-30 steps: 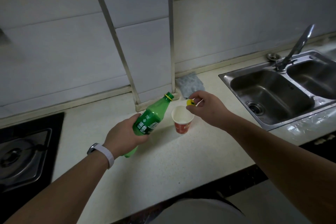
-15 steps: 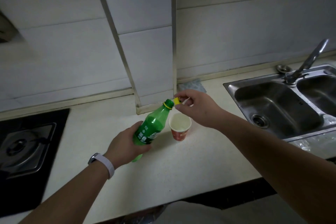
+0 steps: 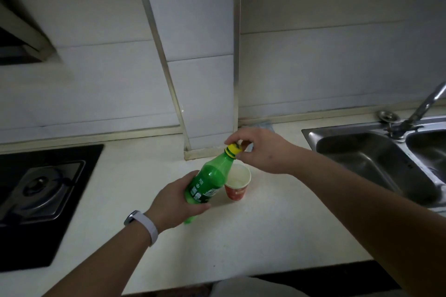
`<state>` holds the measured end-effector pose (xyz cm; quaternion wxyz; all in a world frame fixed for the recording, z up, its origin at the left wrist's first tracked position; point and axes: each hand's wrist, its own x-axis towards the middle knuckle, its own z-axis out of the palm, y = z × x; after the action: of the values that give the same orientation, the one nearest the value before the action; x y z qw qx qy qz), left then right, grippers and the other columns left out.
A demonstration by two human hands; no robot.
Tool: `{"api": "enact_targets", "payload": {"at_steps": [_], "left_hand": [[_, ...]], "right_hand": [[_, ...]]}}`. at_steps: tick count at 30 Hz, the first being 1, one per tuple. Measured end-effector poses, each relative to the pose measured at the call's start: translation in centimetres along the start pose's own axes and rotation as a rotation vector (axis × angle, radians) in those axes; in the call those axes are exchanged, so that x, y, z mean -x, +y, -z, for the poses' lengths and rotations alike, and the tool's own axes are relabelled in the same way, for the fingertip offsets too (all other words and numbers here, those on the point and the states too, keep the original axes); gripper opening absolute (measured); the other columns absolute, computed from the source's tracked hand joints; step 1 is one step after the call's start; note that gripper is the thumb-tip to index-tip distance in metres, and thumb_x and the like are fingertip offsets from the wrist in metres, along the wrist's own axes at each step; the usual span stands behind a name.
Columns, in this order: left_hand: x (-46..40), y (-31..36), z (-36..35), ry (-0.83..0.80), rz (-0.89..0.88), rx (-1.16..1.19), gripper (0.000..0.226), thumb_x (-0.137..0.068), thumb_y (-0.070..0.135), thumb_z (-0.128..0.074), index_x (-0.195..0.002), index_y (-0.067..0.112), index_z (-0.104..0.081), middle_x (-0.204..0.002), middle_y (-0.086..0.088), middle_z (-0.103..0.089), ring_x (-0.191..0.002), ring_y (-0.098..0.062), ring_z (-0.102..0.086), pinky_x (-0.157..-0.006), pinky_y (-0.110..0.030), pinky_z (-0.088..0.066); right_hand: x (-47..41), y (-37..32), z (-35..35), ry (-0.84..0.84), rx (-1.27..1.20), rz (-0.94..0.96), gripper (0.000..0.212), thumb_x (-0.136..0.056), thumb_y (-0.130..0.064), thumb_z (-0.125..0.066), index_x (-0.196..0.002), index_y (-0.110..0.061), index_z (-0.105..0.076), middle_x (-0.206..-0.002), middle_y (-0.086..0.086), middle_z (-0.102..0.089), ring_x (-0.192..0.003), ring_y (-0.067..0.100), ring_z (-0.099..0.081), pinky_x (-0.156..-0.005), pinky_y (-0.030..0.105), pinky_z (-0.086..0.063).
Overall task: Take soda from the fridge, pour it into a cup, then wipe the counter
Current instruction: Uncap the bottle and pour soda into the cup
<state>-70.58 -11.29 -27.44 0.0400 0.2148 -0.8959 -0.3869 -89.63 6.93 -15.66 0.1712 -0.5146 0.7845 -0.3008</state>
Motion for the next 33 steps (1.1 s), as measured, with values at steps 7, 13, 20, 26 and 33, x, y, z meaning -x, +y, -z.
{"api": "enact_targets", "payload": {"at_steps": [7, 13, 20, 26, 33], "left_hand": [[0.0, 0.7, -0.7, 0.024, -0.006, -0.015, 0.087, -0.057, 0.062, -0.079, -0.135, 0.040, -0.048, -0.111, 0.025, -0.066, -0.099, 0.004, -0.062, -0.086, -0.027, -0.053], [-0.5, 1.4, -0.7, 0.040, 0.004, 0.009, 0.082, -0.057, 0.057, -0.081, -0.131, 0.042, -0.050, -0.107, 0.026, -0.068, -0.096, 0.007, -0.063, -0.084, -0.025, -0.053], [-0.8, 1.8, -0.8, 0.048, 0.012, 0.036, 0.077, -0.058, 0.052, -0.085, -0.128, 0.044, -0.053, -0.105, 0.026, -0.068, -0.095, 0.007, -0.063, -0.085, -0.026, -0.054], [-0.9, 2.0, -0.8, 0.056, 0.030, 0.061, 0.066, -0.059, 0.044, -0.087, -0.109, 0.064, -0.049, -0.101, 0.033, -0.067, -0.092, 0.009, -0.064, -0.084, -0.025, -0.054], [-1.0, 2.6, -0.7, 0.022, 0.027, -0.031, 0.071, -0.057, 0.054, -0.084, -0.118, 0.060, -0.048, -0.105, 0.031, -0.066, -0.096, 0.007, -0.063, -0.084, -0.021, -0.053]], "right_hand": [[-0.1, -0.2, 1.0, -0.083, 0.245, -0.139, 0.078, -0.078, -0.080, -0.016, -0.074, -0.012, -0.054, -0.068, 0.003, -0.056, -0.063, 0.017, -0.053, -0.060, 0.032, -0.041], [-0.2, 0.0, 2.4, -0.069, 0.046, 0.015, 0.041, -0.091, -0.048, -0.058, -0.129, -0.035, -0.053, -0.117, -0.014, -0.054, -0.097, 0.004, -0.057, -0.084, 0.026, -0.050], [-0.5, 0.7, 2.9, -0.103, 0.136, -0.043, 0.027, -0.091, -0.048, -0.057, -0.101, -0.024, -0.064, -0.088, -0.007, -0.063, -0.077, 0.010, -0.057, -0.067, 0.028, -0.043], [-0.6, 1.5, 2.9, -0.085, 0.027, -0.036, 0.050, -0.086, -0.057, -0.060, -0.129, -0.033, -0.052, -0.109, -0.012, -0.059, -0.088, 0.006, -0.061, -0.079, 0.028, -0.052], [-1.4, 1.6, 3.0, -0.089, 0.101, -0.050, 0.030, -0.094, -0.050, -0.051, -0.099, -0.023, -0.062, -0.079, -0.006, -0.061, -0.076, 0.015, -0.061, -0.071, 0.038, -0.051]]}}
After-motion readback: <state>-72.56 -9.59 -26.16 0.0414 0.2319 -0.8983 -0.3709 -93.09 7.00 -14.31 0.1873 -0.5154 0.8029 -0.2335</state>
